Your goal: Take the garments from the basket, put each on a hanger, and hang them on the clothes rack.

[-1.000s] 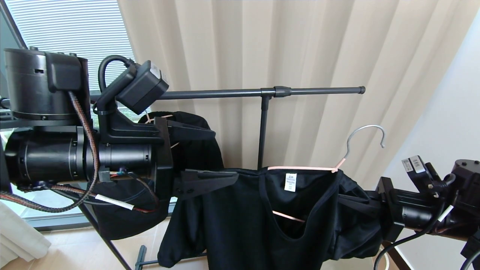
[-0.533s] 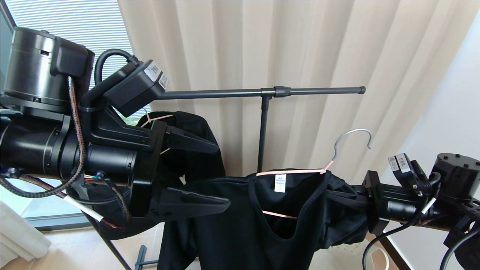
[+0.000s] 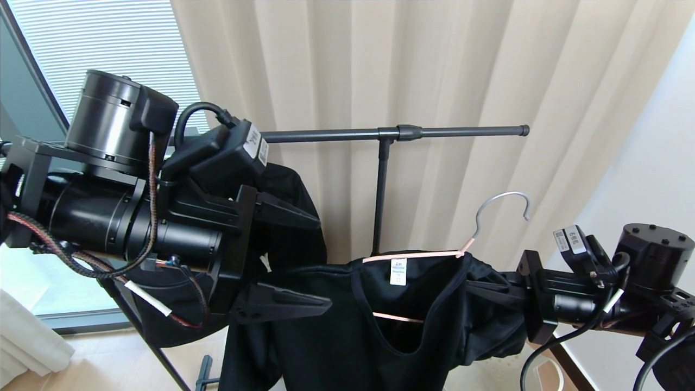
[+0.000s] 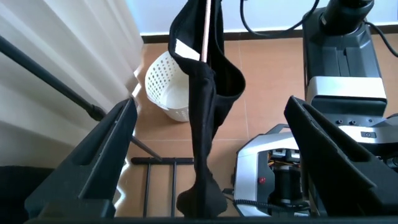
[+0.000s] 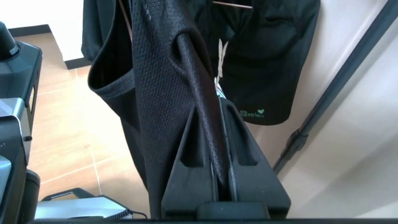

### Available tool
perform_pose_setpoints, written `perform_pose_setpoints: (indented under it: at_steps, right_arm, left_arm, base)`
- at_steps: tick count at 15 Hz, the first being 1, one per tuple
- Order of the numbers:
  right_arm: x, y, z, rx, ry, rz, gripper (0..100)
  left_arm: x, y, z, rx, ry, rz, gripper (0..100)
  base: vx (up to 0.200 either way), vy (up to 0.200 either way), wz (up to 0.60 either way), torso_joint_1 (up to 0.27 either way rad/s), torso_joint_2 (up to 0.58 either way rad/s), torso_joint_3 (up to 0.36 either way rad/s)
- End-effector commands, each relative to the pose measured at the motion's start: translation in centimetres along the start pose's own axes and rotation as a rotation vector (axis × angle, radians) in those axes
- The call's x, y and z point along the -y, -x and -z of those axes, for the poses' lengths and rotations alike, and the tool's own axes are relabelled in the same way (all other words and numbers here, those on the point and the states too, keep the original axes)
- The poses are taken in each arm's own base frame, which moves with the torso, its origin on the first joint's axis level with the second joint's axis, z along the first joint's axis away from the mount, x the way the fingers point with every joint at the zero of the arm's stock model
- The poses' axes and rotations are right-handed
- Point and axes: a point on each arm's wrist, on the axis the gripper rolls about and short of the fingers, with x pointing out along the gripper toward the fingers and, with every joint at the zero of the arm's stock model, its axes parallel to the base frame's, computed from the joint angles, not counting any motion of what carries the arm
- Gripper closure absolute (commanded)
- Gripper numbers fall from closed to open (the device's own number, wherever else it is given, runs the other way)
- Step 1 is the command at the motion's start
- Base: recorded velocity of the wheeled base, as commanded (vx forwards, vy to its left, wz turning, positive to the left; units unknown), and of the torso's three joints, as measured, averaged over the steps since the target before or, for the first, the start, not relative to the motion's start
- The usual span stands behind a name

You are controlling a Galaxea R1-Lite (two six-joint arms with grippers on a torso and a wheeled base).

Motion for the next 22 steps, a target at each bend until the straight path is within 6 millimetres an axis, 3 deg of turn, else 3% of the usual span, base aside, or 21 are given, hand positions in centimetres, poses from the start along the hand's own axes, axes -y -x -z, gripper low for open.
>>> perform_pose_setpoints:
  at_steps: [1, 6, 19, 20, 22]
  right_arm:
    - [-0.1, -0.1, -0.1, 0.001, 0.002, -0.004, 100]
    - [-0.6, -0.5, -0.2, 0.003, 0.006, -0.027, 100]
    - [-1.5, -0.3, -1.5, 0.027, 0.047, -0.040, 100]
    - [-1.5, -0.3, -1.5, 0.027, 0.047, -0.040, 100]
    - [-1.5, -0.3, -1.4, 0.027, 0.046, -0.040, 100]
  left_arm:
    - [-0.5, -0.9, 0.7, -0.021, 0.023, 0.018, 0]
    - [-0.3, -2.5, 0.7, -0.031, 0.022, 0.065, 0]
    - [-0.1, -4.2, 1.3, -0.081, 0.031, 0.080, 0]
    - [-0.1, -4.2, 1.3, -0.089, 0.031, 0.074, 100]
    - [-0.1, -4.2, 1.3, -0.091, 0.028, 0.070, 100]
  base:
    - [0.000, 0.000, 0.00, 0.000, 0.00, 0.000]
    - [0.000, 0.000, 0.00, 0.000, 0.00, 0.000]
    - [0.000, 0.000, 0.00, 0.000, 0.00, 0.000]
    - [0.000, 0.000, 0.00, 0.000, 0.00, 0.000]
    - [0.000, 0.000, 0.00, 0.000, 0.00, 0.000]
